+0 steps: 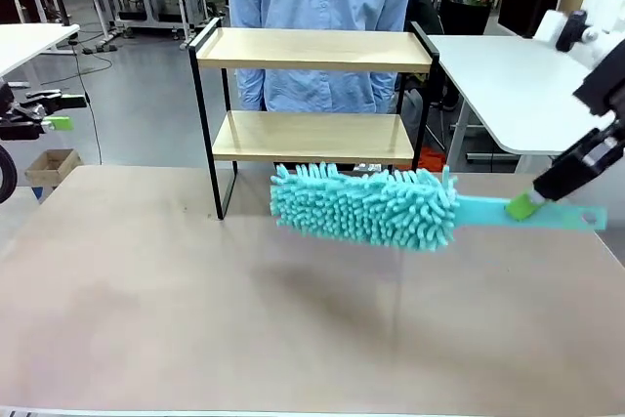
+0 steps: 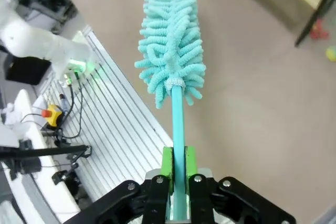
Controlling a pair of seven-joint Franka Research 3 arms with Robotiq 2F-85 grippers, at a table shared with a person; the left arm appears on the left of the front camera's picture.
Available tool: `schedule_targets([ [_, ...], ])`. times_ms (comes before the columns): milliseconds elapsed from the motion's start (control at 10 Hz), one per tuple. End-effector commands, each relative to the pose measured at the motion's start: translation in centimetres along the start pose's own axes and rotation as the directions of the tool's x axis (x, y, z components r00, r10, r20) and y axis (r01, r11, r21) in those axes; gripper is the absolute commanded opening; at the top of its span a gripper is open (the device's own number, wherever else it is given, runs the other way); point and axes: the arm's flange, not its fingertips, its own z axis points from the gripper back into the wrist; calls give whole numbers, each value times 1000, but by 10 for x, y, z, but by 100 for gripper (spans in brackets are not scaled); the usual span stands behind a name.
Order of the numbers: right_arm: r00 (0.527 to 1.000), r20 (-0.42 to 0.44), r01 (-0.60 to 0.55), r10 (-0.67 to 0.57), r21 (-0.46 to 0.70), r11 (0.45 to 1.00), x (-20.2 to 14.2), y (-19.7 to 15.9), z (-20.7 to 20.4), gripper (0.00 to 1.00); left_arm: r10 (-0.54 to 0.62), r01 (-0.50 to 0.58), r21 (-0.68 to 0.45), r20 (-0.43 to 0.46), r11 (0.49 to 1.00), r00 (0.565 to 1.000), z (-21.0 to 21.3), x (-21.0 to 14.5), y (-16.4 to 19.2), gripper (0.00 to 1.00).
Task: Clean the shelf.
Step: Hand the Duster back to the human.
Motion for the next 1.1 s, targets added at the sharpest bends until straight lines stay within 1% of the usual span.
schedule_targets([
  [0,983,83,-172,161,141,975,15,-44,0,12,47,-46,-28,53,999,998,-34,29,-56,100],
  [100,972,121,-218,202,142,966,20,-59,1,12,100,-98,-35,51,995,994,-46,40,-78,100],
  [200,953,156,-278,258,126,952,25,-70,4,12,179,-177,-48,44,983,983,-59,48,-100,100],
  [300,935,168,-329,312,85,941,31,-79,6,12,243,-242,-52,19,969,970,-74,49,-123,100],
  [400,929,177,-336,324,42,941,35,-82,7,12,306,-306,-78,-2,949,952,-91,47,-148,100],
  [500,962,175,-211,212,-21,977,42,-80,9,12,310,-310,16,-75,951,948,-102,49,-158,100],
  [600,947,130,-303,293,63,951,25,-79,6,12,274,-273,23,-131,962,953,-100,49,-150,100],
  [700,947,130,-303,293,63,951,25,-79,6,12,278,-278,-53,-8,959,961,-90,38,-145,100],
  [900,947,130,-303,293,63,951,25,-79,6,12,278,-278,-53,-8,959,961,-90,38,-145,100],
  [1000,955,110,-282,275,50,958,29,-79,6,12,282,-284,-18,-55,959,958,-97,39,-153,100],
])
